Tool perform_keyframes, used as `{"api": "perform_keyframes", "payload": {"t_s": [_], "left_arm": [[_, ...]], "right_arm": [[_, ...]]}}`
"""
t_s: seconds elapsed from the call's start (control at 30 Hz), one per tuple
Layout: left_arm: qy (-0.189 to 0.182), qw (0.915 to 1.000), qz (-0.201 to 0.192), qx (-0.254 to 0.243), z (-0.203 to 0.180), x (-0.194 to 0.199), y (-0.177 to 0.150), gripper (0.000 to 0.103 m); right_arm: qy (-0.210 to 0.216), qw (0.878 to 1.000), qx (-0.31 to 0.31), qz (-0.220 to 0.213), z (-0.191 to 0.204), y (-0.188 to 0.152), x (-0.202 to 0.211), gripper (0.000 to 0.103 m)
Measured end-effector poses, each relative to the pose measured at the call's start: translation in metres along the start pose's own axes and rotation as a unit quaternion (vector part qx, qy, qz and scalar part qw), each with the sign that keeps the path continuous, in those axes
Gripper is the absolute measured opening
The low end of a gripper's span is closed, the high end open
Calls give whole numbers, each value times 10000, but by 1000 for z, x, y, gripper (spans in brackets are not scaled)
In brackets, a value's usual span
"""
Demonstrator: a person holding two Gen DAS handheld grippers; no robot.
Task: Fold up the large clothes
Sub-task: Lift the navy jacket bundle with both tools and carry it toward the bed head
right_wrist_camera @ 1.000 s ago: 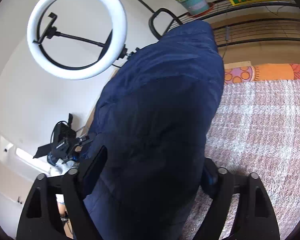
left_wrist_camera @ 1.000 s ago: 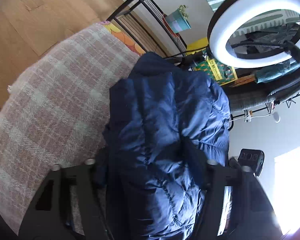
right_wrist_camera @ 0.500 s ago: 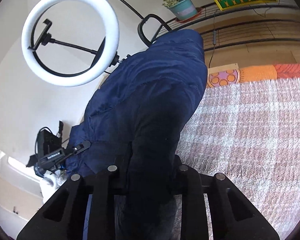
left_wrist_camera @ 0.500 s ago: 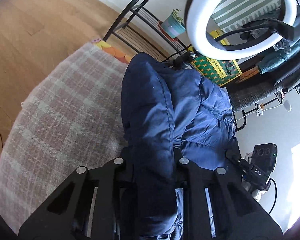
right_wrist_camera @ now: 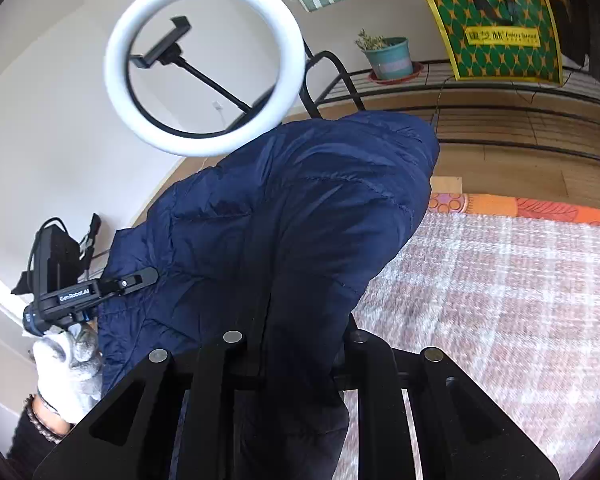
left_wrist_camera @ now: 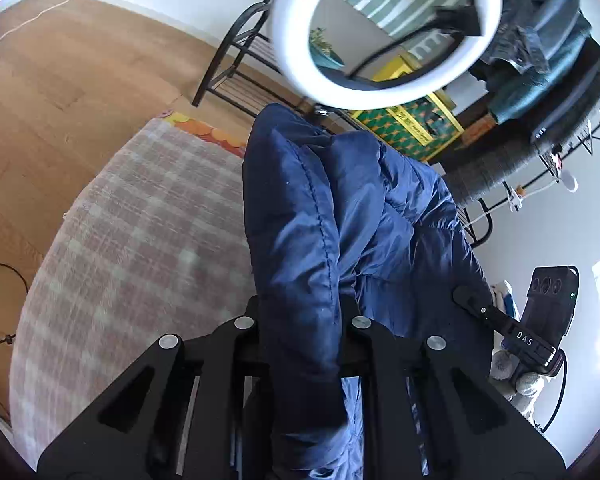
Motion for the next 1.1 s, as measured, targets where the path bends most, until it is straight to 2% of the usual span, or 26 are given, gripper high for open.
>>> {"api": "perform_keyframes", "payload": {"t_s": [0.33, 0.8, 1.1], "left_arm": [[-122, 9993, 80, -346, -73, 42, -64, 13], [-266, 9955, 93, -904, -171, 96, -195, 13], [-453, 9880, 152, -1467, -237, 111, -273, 13]], "right_arm": [[-279, 9994, 166, -88, 12, -17, 95, 17], [-754, 9964, 255, -286, 22, -67, 226, 17], [-1111, 9921, 349, -462, 20, -94, 304, 17]]}}
Point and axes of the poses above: each gripper's, at about its wrist camera, not at the fingertips, and x roughly against the way its jaws point, z to its left, y to its top, the point moved 9 cm from there along -x, roughly the way its jaws point, and after that the axes turned 14 degrees about x, right-handed, at the moved point
